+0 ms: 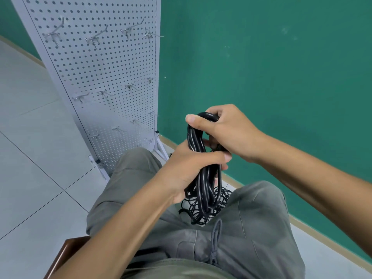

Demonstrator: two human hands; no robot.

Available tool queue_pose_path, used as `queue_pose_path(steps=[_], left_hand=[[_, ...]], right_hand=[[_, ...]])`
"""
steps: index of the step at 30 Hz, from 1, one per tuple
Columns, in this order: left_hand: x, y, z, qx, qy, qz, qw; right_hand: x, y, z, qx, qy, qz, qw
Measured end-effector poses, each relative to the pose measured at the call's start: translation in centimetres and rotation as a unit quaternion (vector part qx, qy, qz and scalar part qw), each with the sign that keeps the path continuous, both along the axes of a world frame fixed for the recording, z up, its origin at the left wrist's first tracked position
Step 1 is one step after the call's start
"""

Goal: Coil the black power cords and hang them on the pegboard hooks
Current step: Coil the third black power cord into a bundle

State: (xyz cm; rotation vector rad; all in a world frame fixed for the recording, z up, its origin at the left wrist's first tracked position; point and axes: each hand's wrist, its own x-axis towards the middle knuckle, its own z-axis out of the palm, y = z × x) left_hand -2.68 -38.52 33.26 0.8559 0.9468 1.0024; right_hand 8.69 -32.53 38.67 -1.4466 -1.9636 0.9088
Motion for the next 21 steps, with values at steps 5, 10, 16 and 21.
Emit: queue_pose_path(steps=[5,10,16,21], left_hand=[[1.1,0.7,-0.9,0.098,0.138,0.121,0.978],[0.6,0.7,-0.8,0.109,0.140,0.052,0.983],[-0.9,1.2,0.7,0.081,0.058,-0.018,0.995],[-2.8,3.6,1.5,0.074,0.024,-0.039,0.996]], right_hand=[[-0.6,0.7,-0.4,0.018,0.007,-0.032,0.999],[0.1,0.9,0.1,-0.054,0.046,0.011,0.997],[0.7,1.3,2.7,-0.076,0.115,0.127,0.982],[0.3,3.0,3.4,-0.045,0.105,0.144,0.983]])
